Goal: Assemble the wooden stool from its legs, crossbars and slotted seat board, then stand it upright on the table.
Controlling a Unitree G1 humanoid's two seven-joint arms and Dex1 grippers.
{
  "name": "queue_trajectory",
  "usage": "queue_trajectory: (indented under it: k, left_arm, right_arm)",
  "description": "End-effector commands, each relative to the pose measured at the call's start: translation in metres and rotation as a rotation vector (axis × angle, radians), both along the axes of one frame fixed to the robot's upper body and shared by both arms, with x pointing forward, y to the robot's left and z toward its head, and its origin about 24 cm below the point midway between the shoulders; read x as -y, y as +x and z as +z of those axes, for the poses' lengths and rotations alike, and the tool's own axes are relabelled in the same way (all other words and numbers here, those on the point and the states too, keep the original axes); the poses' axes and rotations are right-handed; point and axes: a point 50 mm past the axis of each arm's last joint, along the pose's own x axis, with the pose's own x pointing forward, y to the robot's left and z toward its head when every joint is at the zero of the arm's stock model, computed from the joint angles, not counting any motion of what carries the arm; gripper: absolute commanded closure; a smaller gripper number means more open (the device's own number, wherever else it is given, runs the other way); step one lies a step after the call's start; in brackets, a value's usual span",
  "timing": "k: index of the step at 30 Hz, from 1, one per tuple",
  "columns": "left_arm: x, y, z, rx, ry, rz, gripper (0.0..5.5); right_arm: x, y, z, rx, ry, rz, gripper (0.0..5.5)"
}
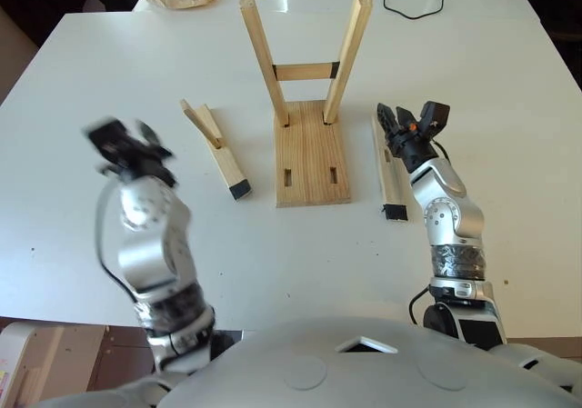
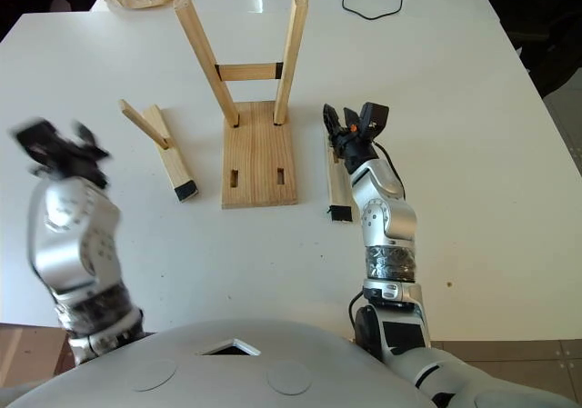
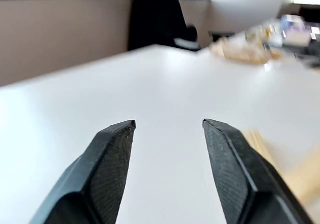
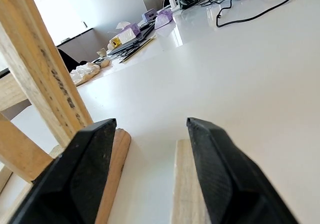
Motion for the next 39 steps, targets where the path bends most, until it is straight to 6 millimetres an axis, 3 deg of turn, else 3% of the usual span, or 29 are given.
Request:
queue_trajectory:
  k: [1, 6, 21, 29, 34, 39]
  left_arm:
    - [0.032, 0.003, 0.001, -0.022, -0.06, -0.194, 2.78]
    - [0.038, 0.007, 0.001, -0.035, -0.11, -0.214, 2.06]
    - [0.049, 0.035, -0.02, -0.19, -0.163, -0.236, 2.06]
    - [0.048, 0.031, -0.037, -0.333, -0.234, -0.184, 2.06]
    - [0.051, 0.029, -0.036, -0.37, -0.295, -0.192, 2.06]
    - [0.052, 0.021, -0.028, -0.423, -0.269, -0.25, 2.78]
  right_arm:
    - [-0.001, -0.001, 0.0, -0.007, -0.015, 0.002, 2.9]
    - [0.0, 0.001, 0.001, -0.009, -0.025, 0.015, 2.9]
    - [-0.002, 0.009, 0.002, 0.002, -0.026, 0.013, 2.9]
    - [-0.004, 0.008, -0.001, -0.001, -0.02, 0.008, 2.9]
    - [-0.004, 0.006, -0.003, -0.004, -0.018, 0.004, 2.9]
    - [-0.005, 0.005, -0.003, -0.004, -0.012, -0.003, 2.9]
